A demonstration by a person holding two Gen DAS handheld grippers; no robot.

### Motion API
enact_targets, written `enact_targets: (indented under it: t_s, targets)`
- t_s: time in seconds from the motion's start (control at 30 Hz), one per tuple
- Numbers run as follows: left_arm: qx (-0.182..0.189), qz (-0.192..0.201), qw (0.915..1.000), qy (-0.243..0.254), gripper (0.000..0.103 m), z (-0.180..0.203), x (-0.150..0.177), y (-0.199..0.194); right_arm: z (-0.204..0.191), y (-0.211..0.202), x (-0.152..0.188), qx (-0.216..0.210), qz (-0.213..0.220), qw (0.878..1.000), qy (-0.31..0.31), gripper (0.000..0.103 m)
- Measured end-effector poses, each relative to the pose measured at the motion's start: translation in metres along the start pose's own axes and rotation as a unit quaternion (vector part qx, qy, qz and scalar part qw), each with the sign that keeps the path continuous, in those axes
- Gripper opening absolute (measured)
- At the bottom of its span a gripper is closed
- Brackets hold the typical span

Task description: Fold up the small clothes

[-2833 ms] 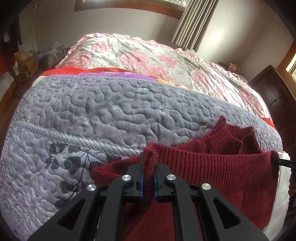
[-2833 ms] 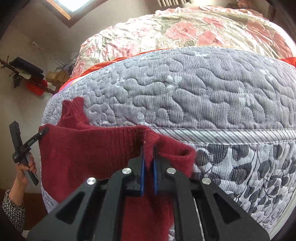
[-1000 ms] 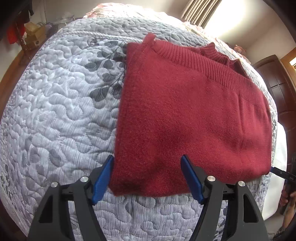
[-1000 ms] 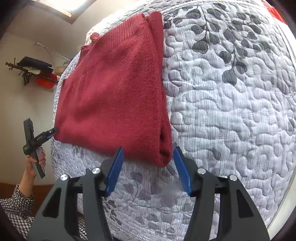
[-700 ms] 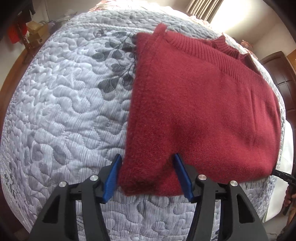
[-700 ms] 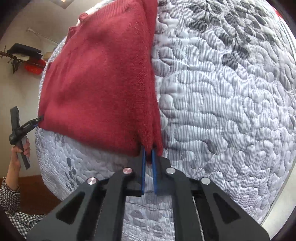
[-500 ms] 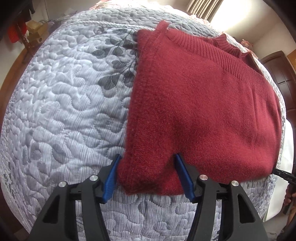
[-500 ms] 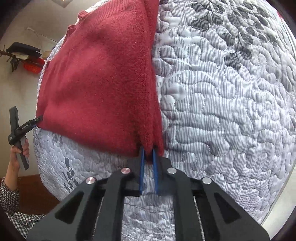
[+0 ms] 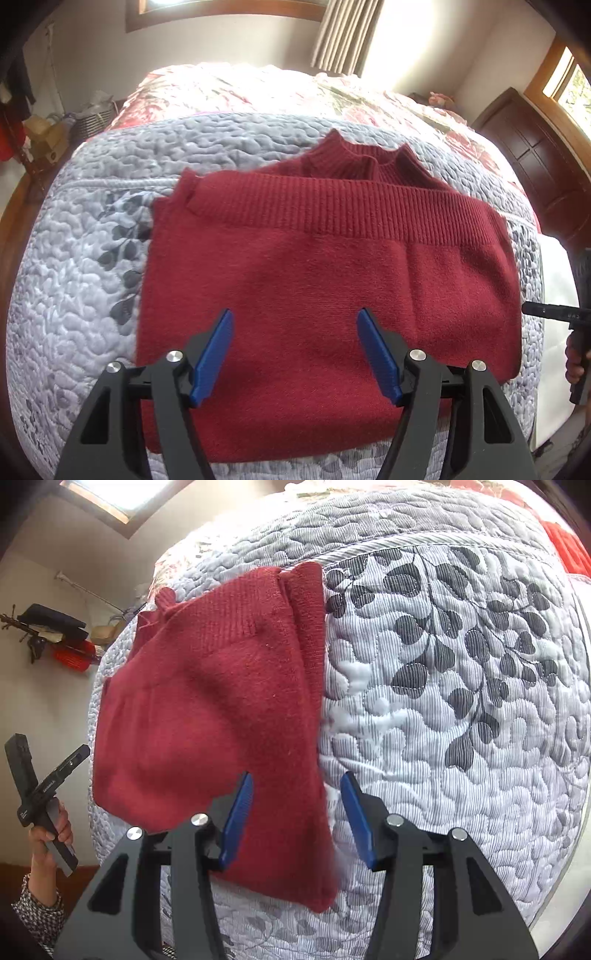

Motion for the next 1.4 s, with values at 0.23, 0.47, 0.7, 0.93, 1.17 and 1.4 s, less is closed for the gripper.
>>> enact_targets:
  t_s: [0.23,0.47,0.7,0.93,1.17,1.4]
  targets:
    - [-0.004,-0.019,0.9998,0.0,0.07,0.021,-0.005,0.043,0.002,0.029,-0.01,0.022,-0.022,1.0,-0.004,0.05]
    - [-0.002,-0.04,0.999,-0.019,0.072,0.017,-0.004,0.072,0.011,0.043,-0.01,-0.002,-0.031,0.999,0.01,0.051]
    - [0.003,-0.047,0.9987,-0.019,0.076,0.018,-0.002,0.077,-0.002,0.037,-0.003,-0.031,-0.044,0.998,-0.016,0.018]
    - [0.022,-0.044,0.9985,-0.023,0.075,0.011,0.002,0.073,-0.009,0.013,0.002,-0.017,-0.016,0.999,-0.031,0.009]
    - [0.011,-0.046,0.9988,-0.011,0.076,0.017,0.002,0.077,0.005,0.036,-0.001,-0.019,-0.029,0.999,0.007,0.008]
    - [0.013,-0.051,0.9986,-0.004,0.078,0.018,-0.001,0.081,0.003,0.035,-0.003,-0.01,-0.033,0.999,0.023,0.008]
Point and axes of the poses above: each gripper's, at about its wrist camera, not at the fingertips, and y roughly the way its jaws point, z to its right, x to its underside, the point moved 4 cm from there along y, roughly the way its jaws point, and after that the axes turned 9 degrees about y, right-handed, at the moved point
